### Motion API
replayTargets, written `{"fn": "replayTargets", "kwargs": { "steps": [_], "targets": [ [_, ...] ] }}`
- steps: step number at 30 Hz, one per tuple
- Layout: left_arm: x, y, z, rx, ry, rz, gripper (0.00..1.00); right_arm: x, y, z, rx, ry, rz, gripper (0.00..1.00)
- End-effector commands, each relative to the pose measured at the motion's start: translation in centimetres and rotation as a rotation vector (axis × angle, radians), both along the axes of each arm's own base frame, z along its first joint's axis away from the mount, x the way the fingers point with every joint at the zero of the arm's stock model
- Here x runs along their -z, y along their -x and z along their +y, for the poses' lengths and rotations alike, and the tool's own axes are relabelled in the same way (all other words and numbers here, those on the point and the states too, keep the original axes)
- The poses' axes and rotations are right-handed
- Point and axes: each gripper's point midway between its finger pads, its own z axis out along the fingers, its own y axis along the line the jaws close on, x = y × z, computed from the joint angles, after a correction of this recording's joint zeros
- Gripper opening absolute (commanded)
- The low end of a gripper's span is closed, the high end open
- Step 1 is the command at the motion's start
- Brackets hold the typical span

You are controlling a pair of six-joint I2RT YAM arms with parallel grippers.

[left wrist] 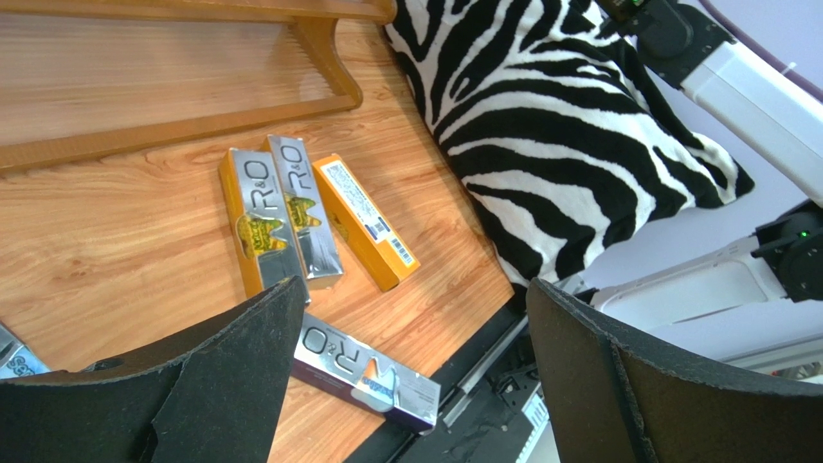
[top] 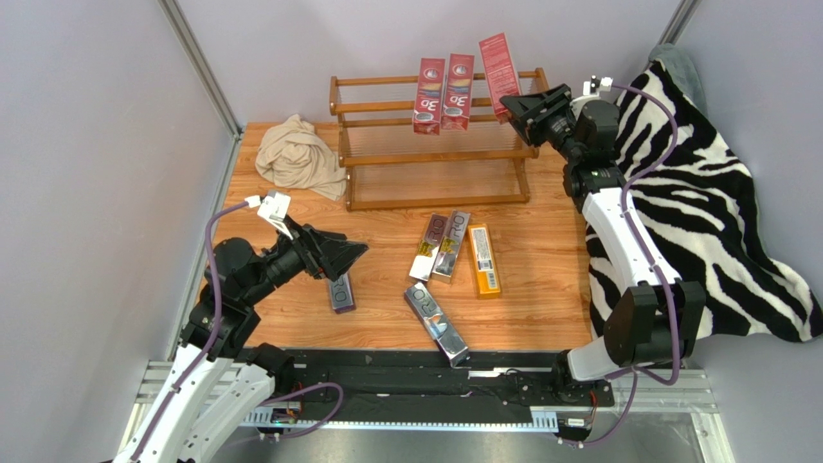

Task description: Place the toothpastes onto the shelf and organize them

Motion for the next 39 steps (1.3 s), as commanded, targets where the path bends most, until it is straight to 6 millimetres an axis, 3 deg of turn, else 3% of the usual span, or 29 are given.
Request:
{"fn": "replayTargets", "kwargs": {
  "steps": [1,25,39],
  "targets": [
    [-0.8,0.7,0.0,0.013,0.028,-0.023,0.93,-2.8,-1.4,-1.0,0.032,-0.092,-0.059,0.00],
    [-0.6,1.9,0.3,0.019,0.054,-0.011,0.92,1.0,-4.9,0.0,-0.010,-0.144,0.024,0.00],
    [-0.1,1.7,0.3,0.012,0.055,0.000,0.92,1.3,-5.3,1.6,-0.055,-0.154,0.025,0.00]
  ]
}}
